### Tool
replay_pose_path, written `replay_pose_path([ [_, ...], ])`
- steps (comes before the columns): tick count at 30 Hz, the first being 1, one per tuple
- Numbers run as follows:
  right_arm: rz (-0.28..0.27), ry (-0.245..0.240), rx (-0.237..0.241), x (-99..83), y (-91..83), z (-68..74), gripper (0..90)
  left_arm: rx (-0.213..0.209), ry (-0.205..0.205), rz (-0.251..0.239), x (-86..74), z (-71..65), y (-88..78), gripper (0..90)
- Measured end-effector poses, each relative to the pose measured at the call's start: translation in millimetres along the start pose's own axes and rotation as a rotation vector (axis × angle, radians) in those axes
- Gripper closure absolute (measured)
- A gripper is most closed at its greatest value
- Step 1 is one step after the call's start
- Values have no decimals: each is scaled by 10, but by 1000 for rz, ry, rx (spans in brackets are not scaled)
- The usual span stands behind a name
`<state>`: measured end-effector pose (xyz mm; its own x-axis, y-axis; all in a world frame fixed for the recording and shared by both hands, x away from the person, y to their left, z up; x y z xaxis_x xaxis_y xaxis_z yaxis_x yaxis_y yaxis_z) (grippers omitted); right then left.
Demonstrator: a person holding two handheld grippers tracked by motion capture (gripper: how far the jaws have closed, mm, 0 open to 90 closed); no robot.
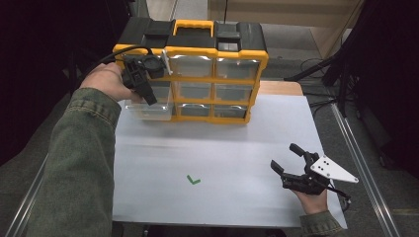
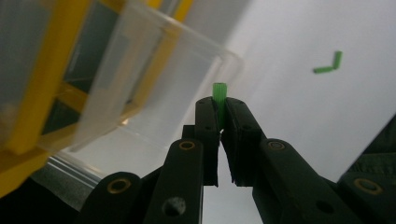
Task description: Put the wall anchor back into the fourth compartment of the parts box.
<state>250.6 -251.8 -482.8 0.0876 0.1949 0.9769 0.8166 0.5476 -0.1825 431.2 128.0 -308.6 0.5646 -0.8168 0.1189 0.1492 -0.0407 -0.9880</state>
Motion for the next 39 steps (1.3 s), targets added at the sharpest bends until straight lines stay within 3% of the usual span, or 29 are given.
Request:
replay_pose_path([
  [2,1,-2,-1,0,-2,-4,132,-13,-33,14,12,78,40,842],
  [5,-4,7,-8,7,-14,-13,132,-2,-41,33,18,155,109,842],
  [7,-4,9,-8,7,-19,-13,132,-5,-51,16,28,190,119,842],
  [13,0,7,-8,-1,-14,-6,132,-5,-39,-5,38,189,92,835],
  [14,0,5,-7,-2,-12,-4,132,-6,-44,-7,38,190,88,733],
  [15,0,5,-7,-2,-12,-4,132,-13,-55,-5,35,189,93,733],
  [16,-1,4,-7,-2,-13,-3,132,-13,-65,6,28,187,95,667],
  [19,-2,4,-4,-2,-12,1,132,28,-70,11,9,180,95,468],
  [20,3,3,-5,-8,-9,3,132,49,-73,5,2,177,86,287],
  [21,3,3,-5,-8,-9,3,132,46,-80,2,-5,170,70,287],
  [22,4,8,-4,-7,-7,8,132,-12,-89,-8,-18,138,47,268],
  [27,0,4,-5,-4,-8,1,132,2,-61,-23,-35,84,19,269],
  [33,2,11,-7,-5,-1,0,132,35,-30,-22,-35,-85,-3,270],
  [36,6,9,-6,-9,6,0,132,8,-14,-51,-57,-231,-11,270],
  [39,4,6,-5,-8,3,1,132,9,4,-47,-84,-295,-5,270],
])
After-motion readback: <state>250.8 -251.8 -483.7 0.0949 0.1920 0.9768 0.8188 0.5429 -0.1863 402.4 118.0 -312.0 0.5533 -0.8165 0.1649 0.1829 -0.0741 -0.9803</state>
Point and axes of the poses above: each handheld gripper's, and its own axes: y roughly forward along the jaws, x roughly out of its top, z roughly to its left, the point moved 6 cm from there along y, roughly forward along the jaws, and after that the axes turned 11 degrees about -y, right-handed, at the moved point
